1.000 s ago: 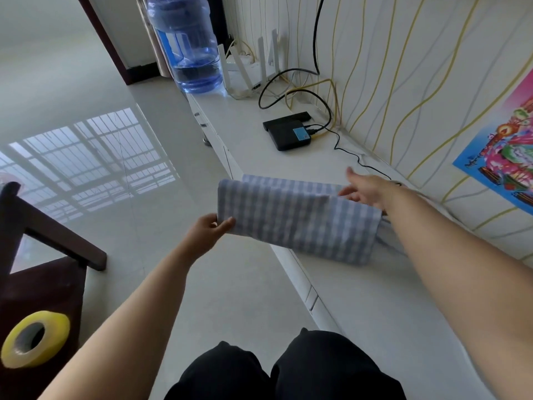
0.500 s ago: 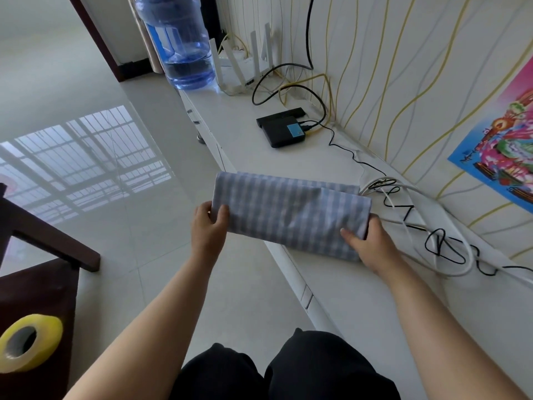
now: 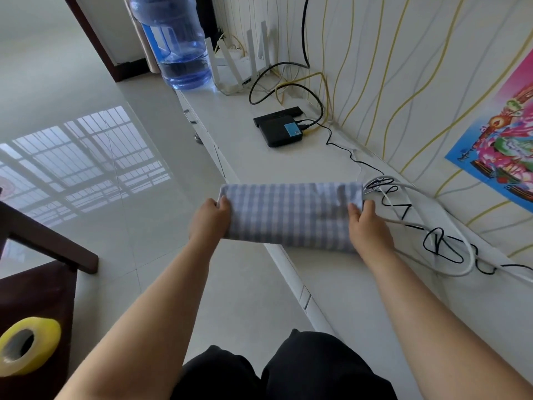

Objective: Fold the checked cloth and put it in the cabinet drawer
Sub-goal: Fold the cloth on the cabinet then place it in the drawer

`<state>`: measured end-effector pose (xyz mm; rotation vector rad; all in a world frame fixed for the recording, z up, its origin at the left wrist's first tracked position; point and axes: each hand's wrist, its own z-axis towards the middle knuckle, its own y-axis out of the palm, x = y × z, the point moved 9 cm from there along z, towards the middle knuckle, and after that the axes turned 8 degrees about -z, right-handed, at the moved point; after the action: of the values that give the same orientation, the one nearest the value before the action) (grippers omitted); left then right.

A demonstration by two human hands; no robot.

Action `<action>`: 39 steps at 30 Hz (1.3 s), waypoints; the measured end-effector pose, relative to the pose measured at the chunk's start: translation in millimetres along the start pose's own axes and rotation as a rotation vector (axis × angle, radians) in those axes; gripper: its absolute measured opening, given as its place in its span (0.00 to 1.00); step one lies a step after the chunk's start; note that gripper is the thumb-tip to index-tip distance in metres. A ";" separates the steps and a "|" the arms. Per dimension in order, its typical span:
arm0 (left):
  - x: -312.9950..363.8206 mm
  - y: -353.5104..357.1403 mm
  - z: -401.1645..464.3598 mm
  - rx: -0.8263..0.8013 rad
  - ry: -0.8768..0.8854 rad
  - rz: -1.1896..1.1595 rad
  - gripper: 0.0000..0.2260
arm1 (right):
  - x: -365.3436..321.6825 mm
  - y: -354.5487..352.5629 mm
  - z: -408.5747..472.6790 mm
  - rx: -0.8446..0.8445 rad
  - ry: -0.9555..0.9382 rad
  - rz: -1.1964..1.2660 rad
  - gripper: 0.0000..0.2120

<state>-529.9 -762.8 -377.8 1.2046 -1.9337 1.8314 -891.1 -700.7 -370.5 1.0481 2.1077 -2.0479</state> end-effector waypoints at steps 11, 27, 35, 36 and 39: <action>65.2 33.3 -38.0 -0.076 0.424 0.453 0.22 | -78.1 -27.2 -11.4 0.274 -0.252 -0.315 0.27; -20.3 49.8 13.8 -0.422 -0.324 -0.510 0.50 | -84.0 67.5 12.2 -0.200 -0.376 -0.506 0.30; 59.7 7.6 39.4 -0.327 -0.069 -0.589 0.17 | -87.3 45.4 10.0 -0.081 -0.232 -0.637 0.33; 71.9 3.9 43.9 -0.371 -0.083 -0.740 0.15 | -86.3 40.1 17.0 -0.066 -0.200 -0.647 0.35; 66.7 -7.8 60.7 -0.240 -0.211 -1.243 0.13 | -78.5 33.9 39.1 -0.047 -0.086 -0.669 0.40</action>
<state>-545.2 -844.0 -340.7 1.8929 -0.9224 0.8034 -831.2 -773.1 -369.9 0.2368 2.6919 -2.1947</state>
